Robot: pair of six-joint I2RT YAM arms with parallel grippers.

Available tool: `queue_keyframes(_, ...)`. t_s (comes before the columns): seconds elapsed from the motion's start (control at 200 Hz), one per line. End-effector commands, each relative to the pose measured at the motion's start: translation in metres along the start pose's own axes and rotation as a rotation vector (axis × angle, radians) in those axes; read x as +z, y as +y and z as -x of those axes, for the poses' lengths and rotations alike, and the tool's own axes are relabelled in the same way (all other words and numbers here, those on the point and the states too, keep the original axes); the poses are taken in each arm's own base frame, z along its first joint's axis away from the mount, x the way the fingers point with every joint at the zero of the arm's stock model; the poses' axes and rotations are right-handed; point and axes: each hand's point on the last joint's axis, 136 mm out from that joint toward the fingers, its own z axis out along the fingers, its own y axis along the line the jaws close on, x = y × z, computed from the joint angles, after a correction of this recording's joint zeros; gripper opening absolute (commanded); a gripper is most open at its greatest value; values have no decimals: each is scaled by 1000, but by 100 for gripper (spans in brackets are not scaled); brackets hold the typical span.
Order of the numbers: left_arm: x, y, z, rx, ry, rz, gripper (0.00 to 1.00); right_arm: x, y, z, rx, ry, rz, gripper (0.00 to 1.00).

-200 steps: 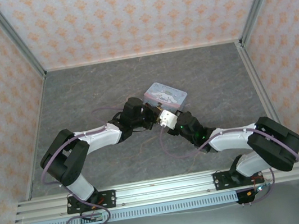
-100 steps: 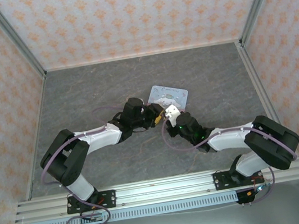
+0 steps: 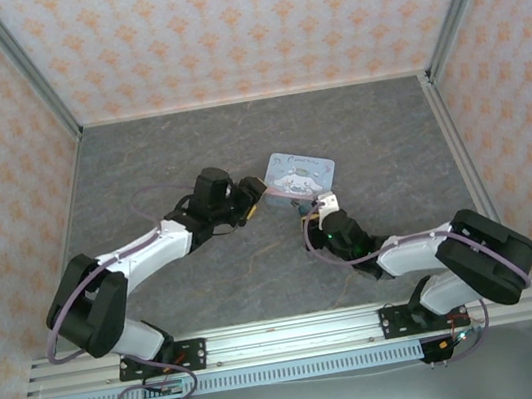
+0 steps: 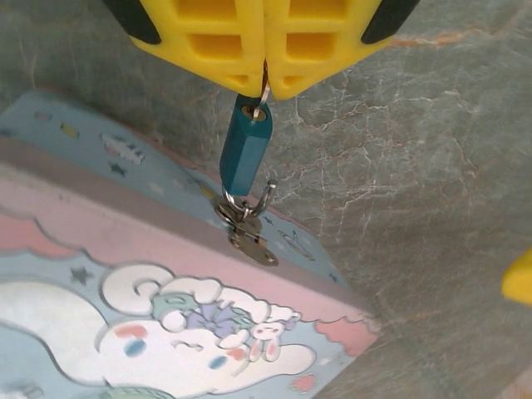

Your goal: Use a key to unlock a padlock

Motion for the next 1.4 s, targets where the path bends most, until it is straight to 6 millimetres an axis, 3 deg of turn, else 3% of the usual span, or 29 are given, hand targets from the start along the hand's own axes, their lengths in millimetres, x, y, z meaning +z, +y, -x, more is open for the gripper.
queue_keyframes(0.0, 1, 4, 16, 114, -29, 90, 67, -2, -1, 3, 278, 26, 21, 0)
queue_keyframes(0.2, 18, -9, 36, 201, -20, 129, 71, 1, -17, -4, 539, 97, 36, 0)
queue_keyframes(0.38, 41, -20, 52, 303, -23, 181, 72, 8, -13, -7, 589, 168, 84, 0)
queue_keyframes(0.571, 72, -32, 53, 347, 46, 163, 73, 13, -27, -16, 661, 191, 63, 0)
queue_keyframes(0.591, 81, -23, 53, 346, 59, 189, 72, 13, -27, -16, 663, 192, 64, 0)
queue_keyframes(0.706, 93, -12, 55, 362, 76, 243, 72, 17, -32, -19, 683, 217, 60, 0)
queue_keyframes(0.821, 100, -3, 53, 368, 94, 262, 72, 16, -45, -23, 682, 230, 14, 23)
queue_keyframes(1.036, 95, 28, 50, 366, 91, 339, 72, 0, -59, -11, 615, 185, 12, 44)
queue_keyframes(1.181, 84, 47, 45, 350, 79, 369, 71, -10, -43, 20, 508, 127, 129, 61)
queue_keyframes(1.336, 75, 66, 36, 321, 80, 386, 71, -17, -14, 47, 421, 99, 299, 70)
queue_keyframes(1.391, 65, 61, 36, 318, 62, 368, 71, -17, -8, 52, 411, 100, 330, 72)
